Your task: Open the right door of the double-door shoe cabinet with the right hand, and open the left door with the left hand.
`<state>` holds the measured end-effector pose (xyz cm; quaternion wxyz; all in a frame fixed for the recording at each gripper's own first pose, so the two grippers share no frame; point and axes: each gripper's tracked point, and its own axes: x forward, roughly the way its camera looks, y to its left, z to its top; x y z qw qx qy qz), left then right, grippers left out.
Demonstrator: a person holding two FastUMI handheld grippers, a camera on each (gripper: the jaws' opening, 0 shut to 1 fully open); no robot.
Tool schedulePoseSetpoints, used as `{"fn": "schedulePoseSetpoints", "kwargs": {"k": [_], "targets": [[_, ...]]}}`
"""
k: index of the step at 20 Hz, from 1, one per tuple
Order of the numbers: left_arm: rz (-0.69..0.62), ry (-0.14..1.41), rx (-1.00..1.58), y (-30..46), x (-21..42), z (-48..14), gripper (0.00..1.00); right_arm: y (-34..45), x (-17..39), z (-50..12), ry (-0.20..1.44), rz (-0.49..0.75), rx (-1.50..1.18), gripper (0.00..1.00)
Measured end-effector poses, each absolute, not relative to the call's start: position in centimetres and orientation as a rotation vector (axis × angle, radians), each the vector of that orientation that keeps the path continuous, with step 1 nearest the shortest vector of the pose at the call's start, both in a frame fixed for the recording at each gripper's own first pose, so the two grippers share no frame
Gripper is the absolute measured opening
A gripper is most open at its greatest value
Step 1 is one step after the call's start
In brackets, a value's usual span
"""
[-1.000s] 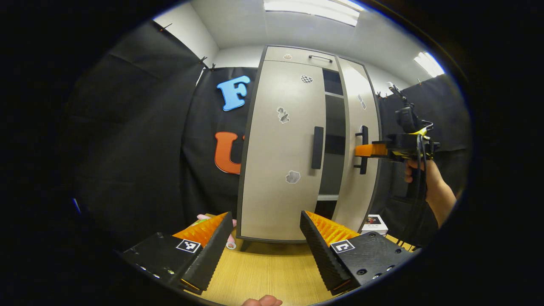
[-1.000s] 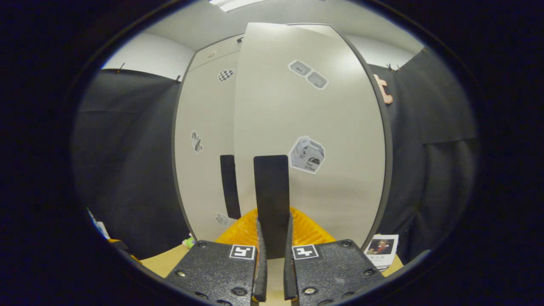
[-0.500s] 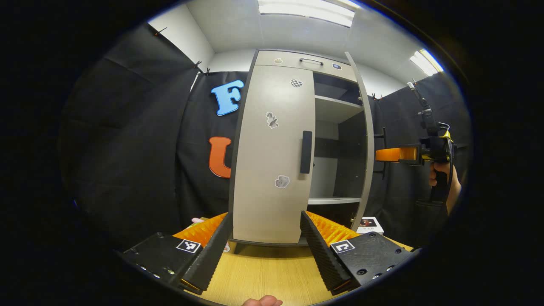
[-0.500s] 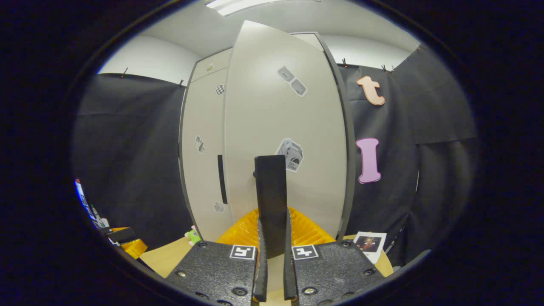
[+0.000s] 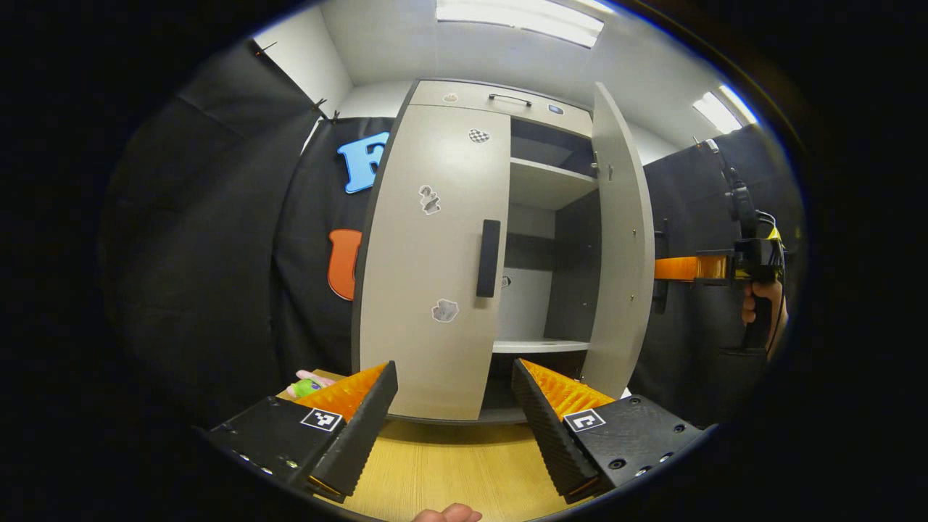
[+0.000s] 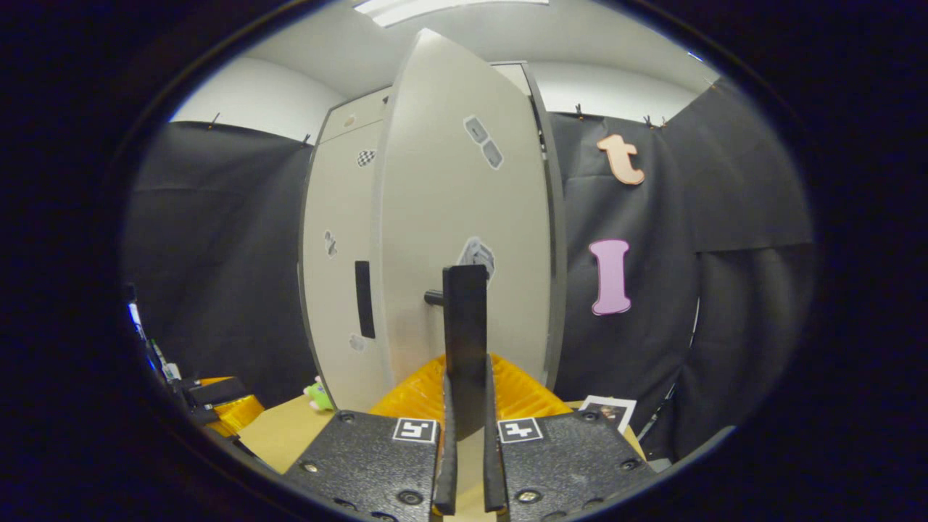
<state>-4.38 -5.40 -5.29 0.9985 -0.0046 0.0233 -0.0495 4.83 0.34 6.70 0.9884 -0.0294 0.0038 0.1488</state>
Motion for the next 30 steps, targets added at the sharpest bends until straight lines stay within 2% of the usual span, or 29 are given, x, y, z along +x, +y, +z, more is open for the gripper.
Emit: {"fn": "schedulePoseSetpoints", "kwargs": {"k": [4,8,10,11,17,25,27,28,30], "targets": [[-0.132,0.049,-0.020,-7.4,-4.0,-5.4,0.95,-3.6,4.6,6.8,0.002,0.208,-0.087,0.17],[-0.177,0.060,-0.015,-9.4,-3.9,-5.8,0.95,-10.0,5.3,7.0,-0.015,0.051,-0.072,0.05],[-0.190,0.053,0.001,-9.7,-3.8,-5.8,0.95,-8.8,4.9,7.1,-0.007,0.159,0.015,0.04],[-0.191,0.051,0.010,-9.8,-4.0,-5.9,0.95,-8.9,5.1,7.0,-0.003,0.160,0.014,0.04],[-0.169,0.027,0.029,-8.9,-4.6,-5.3,0.95,-9.3,4.6,6.9,-0.008,0.114,-0.035,0.04],[-0.112,0.022,0.056,-6.3,-4.2,-5.1,0.95,-8.4,-2.6,5.5,-0.048,-0.002,-0.029,0.04],[-0.105,0.019,0.054,-6.0,-3.7,-4.8,0.95,-6.8,-3.1,4.7,-0.045,0.014,-0.023,0.04],[-0.101,0.018,0.053,-5.8,-3.5,-4.8,0.95,-5.6,-3.2,4.1,-0.033,0.045,-0.014,0.04],[-0.097,0.012,0.049,-5.7,-3.3,-4.7,0.95,-4.1,-3.1,3.2,-0.006,0.085,-0.005,0.17]]}}
